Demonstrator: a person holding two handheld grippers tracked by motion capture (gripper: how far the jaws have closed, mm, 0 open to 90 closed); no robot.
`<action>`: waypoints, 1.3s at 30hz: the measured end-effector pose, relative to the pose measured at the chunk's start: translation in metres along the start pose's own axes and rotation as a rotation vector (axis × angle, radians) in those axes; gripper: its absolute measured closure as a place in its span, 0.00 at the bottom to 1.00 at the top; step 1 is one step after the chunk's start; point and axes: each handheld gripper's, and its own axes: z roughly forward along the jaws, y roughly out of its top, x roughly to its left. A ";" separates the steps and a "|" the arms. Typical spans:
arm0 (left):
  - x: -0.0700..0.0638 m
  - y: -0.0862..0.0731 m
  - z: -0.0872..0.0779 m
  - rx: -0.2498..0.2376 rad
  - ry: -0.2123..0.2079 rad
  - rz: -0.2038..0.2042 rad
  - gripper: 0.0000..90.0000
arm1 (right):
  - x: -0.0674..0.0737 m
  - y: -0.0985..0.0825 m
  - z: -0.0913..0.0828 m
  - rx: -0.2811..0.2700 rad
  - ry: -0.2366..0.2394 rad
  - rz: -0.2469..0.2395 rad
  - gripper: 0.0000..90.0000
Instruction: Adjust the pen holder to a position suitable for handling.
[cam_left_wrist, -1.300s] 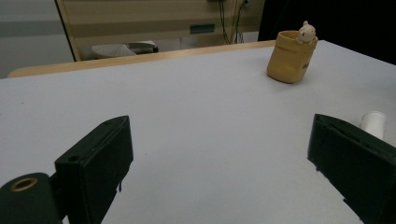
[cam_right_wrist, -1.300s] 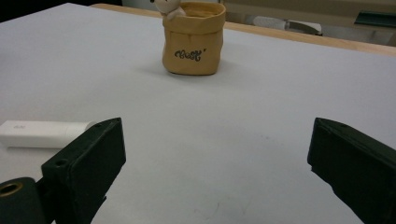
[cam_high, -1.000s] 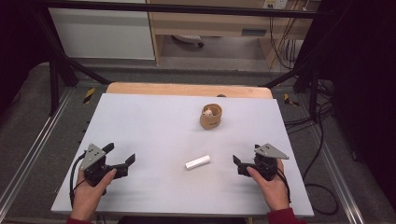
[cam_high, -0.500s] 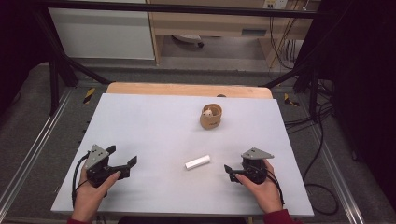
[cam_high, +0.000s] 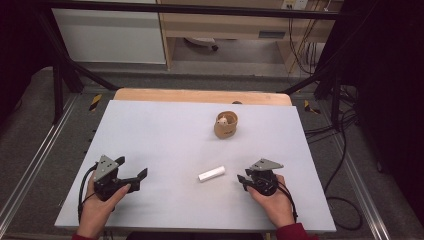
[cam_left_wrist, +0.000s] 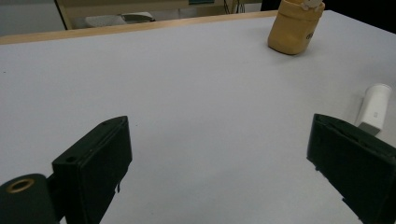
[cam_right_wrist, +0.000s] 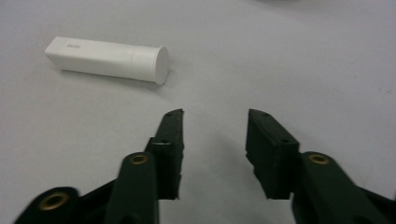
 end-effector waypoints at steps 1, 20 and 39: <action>0.000 0.000 0.001 0.003 0.005 0.007 0.07 | 0.000 0.001 0.002 0.001 0.000 -0.007 0.79; -0.005 0.000 0.004 0.018 -0.018 0.025 0.07 | 0.012 0.026 0.040 -0.037 0.054 0.003 1.00; -0.012 -0.001 0.007 0.034 -0.040 0.047 0.07 | 0.042 0.033 0.054 -0.033 0.108 -0.023 1.00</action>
